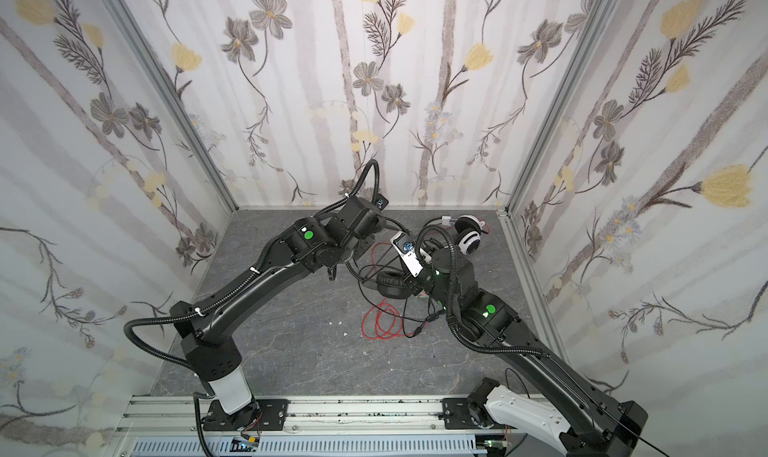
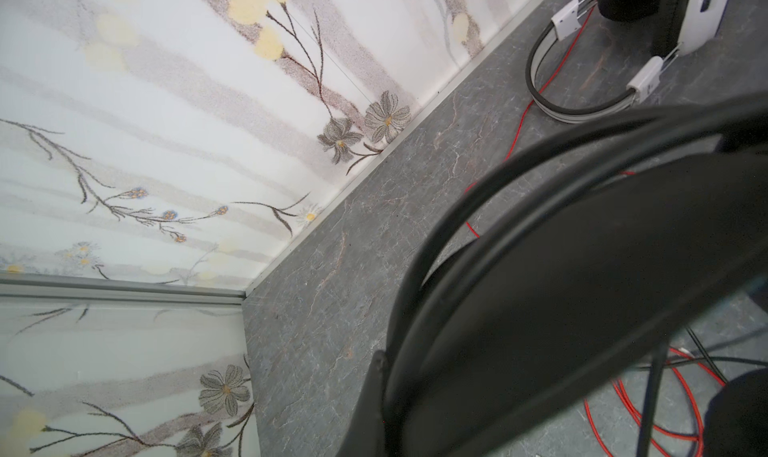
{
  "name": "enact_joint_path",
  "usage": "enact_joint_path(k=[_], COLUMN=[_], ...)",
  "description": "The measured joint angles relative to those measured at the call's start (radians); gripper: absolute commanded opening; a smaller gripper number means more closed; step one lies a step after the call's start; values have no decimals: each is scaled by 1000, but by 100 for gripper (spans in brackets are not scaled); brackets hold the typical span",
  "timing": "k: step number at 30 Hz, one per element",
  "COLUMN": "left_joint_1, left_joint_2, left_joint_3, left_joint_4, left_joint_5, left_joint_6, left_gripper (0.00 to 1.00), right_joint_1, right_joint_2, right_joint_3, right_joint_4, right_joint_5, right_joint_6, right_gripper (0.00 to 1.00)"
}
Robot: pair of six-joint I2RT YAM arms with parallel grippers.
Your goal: Wrap the headphones
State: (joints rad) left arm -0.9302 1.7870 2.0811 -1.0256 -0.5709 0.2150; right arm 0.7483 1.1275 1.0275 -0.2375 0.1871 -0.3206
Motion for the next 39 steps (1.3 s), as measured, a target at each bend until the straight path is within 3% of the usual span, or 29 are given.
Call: enact_joint_path(k=[8,16,21,32,39], left_joint_1=[-6,-6,-12,-37,-40], left_joint_2=[47,51,45,55,50], left_joint_3=[123,142,149,269,291], left_joint_4=[-156,-224,-233,-298,-309], left_joint_5=[134,130,190,260,277], left_joint_6=[50,56,55,36,-3], left_gripper=[0,0,0,0,0], right_joint_1=[5,12,-9,-159,-291], right_joint_2=[-20,-32,-35,39,11], right_joint_3=[10,-3,-28,11,-25], right_joint_4=[4,8,18,48,69], right_joint_5=[66,158,183,181,59], right_joint_6=[-68,-107,-88,3,119], right_gripper=[12,15,17,17,18])
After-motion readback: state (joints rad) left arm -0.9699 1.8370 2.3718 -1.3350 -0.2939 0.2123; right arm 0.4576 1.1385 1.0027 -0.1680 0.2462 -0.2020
